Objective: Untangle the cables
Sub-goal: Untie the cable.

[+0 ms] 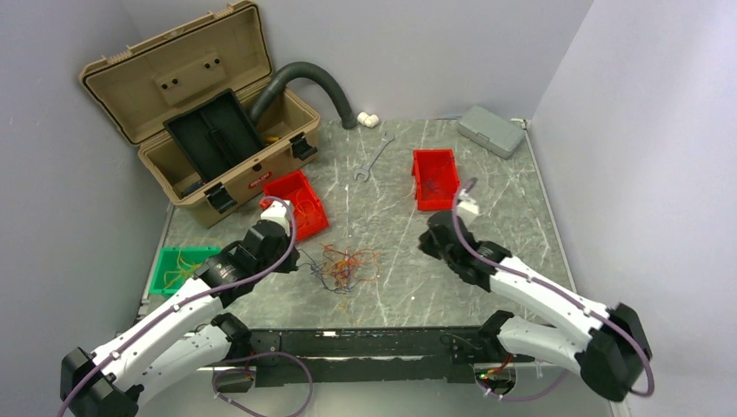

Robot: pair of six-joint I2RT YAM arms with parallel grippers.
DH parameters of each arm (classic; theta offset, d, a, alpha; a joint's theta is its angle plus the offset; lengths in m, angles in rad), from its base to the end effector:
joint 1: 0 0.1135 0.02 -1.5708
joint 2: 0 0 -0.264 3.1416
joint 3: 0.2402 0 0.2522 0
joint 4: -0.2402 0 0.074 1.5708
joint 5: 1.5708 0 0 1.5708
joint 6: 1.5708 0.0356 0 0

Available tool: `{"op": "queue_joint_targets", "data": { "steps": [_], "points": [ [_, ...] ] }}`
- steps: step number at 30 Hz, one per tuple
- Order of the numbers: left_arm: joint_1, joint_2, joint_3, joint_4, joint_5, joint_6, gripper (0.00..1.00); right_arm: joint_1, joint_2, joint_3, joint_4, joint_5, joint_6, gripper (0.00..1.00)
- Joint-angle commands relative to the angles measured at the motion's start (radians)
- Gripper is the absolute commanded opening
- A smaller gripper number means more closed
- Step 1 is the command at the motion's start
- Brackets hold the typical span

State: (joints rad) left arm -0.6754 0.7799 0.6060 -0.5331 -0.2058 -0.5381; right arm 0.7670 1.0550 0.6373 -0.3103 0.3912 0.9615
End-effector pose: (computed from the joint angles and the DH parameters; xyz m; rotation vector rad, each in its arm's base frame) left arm 0.1347 -0.0985 0.2452 0.0484 2.2924 -0.4077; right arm 0.1663 0.1414 0.2275 0.4209 2.2390 0.4818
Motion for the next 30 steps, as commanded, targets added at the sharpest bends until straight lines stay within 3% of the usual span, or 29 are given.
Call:
{"op": "queue_joint_targets", "data": {
  "steps": [1,4,5,6,7,8,10,13,19,25,28,30],
  "points": [
    [0.003,-0.018,0.039,-0.015,-0.044,-0.031,0.0,-0.125,-0.152,-0.046,-0.12,0.054,-0.034,0.0],
    [0.004,-0.011,0.031,0.02,0.007,-0.02,0.0,-0.147,-0.178,-0.053,-0.076,-0.075,-0.069,0.0],
    [0.004,-0.006,0.031,0.033,0.021,-0.015,0.0,-0.147,-0.169,-0.05,-0.059,-0.127,-0.061,0.08],
    [0.005,0.001,0.034,0.038,0.03,-0.011,0.0,-0.144,-0.156,-0.049,-0.036,-0.183,-0.047,0.26],
    [0.004,0.008,0.039,0.04,0.035,-0.01,0.0,-0.133,-0.144,-0.051,0.0,-0.234,-0.019,0.52],
    [0.004,0.014,0.041,0.039,0.037,-0.008,0.0,-0.109,-0.128,-0.052,0.033,-0.257,0.023,0.66],
    [0.005,0.022,0.046,0.039,0.04,-0.005,0.0,-0.031,-0.086,-0.041,0.093,-0.253,0.096,0.75],
    [0.005,0.02,0.045,0.044,0.044,-0.001,0.0,0.102,0.042,0.033,0.136,-0.218,0.2,0.79],
    [0.005,0.003,0.043,0.042,0.043,0.008,0.0,0.23,0.326,0.097,0.367,-0.311,0.382,0.76],
    [0.005,-0.011,0.039,0.05,0.049,0.015,0.0,0.258,0.499,0.152,0.479,-0.353,0.411,0.68],
    [0.006,-0.014,0.038,0.047,0.046,0.018,0.0,0.258,0.532,0.159,0.508,-0.354,0.403,0.53],
    [0.006,-0.016,0.038,0.046,0.04,0.02,0.0,0.257,0.532,0.161,0.493,-0.34,0.391,0.24]
  ]
}}
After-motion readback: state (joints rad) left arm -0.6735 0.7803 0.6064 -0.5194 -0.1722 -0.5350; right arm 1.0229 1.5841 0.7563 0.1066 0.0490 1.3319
